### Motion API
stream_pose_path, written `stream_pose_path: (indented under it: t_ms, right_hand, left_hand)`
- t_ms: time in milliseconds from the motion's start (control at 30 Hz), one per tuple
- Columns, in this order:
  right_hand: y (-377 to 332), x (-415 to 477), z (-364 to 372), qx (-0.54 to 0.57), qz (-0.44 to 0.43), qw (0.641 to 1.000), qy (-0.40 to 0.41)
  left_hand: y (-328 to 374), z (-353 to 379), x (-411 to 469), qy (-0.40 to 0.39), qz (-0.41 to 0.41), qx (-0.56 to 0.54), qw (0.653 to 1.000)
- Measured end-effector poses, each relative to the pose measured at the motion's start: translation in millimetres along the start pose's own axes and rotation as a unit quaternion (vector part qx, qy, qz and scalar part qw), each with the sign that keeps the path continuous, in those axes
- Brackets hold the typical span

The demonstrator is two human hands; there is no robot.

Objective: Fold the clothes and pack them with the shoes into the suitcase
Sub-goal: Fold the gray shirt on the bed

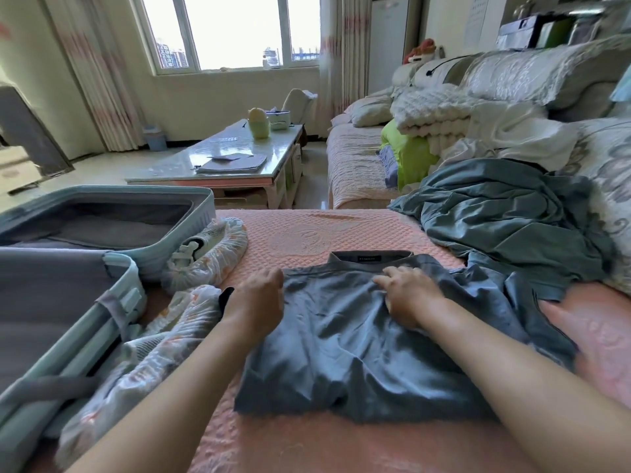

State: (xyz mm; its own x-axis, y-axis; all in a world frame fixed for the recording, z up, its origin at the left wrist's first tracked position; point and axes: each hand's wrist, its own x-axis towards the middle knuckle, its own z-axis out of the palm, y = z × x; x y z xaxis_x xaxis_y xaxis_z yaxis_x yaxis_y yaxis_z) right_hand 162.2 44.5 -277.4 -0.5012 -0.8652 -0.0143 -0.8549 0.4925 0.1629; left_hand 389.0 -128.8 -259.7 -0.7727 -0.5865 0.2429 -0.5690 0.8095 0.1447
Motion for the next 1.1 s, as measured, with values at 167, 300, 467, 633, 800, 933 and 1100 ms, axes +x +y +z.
stream_pose_path:
  t_ms: [167, 300, 467, 633, 800, 933, 1100]
  right_hand:
    - [-45.2, -54.0, -8.6, 0.141, -0.073, 0.986, 0.049]
    - [-72.8, -108.7, -11.5, 0.140, -0.131, 0.981, 0.028]
    - [-77.3, -145.8, -20.2, 0.083, -0.133, 0.987, -0.044]
    - [-79.2, -159.3, -22.1, 0.104, -0.100, 0.987, -0.077]
    - [-75.0, -163.6, -19.2, 0.145, -0.103, 0.979, -0.099]
    - [-69.8, -166.2, -16.3, 0.112, -0.105, 0.979, -0.134]
    - [-60.1, -171.5, -19.8, 0.038, -0.046, 0.986, -0.158]
  left_hand:
    - [4.6, -6.3, -61.5, -0.050, -0.099, -0.041, 0.993]
    - [3.6, -14.7, -97.1, -0.056, -0.206, -0.079, 0.974]
    - [9.6, -17.7, -122.5, -0.020, -0.212, -0.207, 0.955]
    - [0.6, -34.1, -117.2, -0.003, -0.194, -0.128, 0.973]
    - [-5.3, -37.7, -120.8, -0.146, -0.189, 0.070, 0.969]
    - [14.6, -31.9, -117.2, -0.122, 0.030, 0.031, 0.992]
    - [26.1, -8.0, -126.2, -0.288, 0.104, 0.006, 0.952]
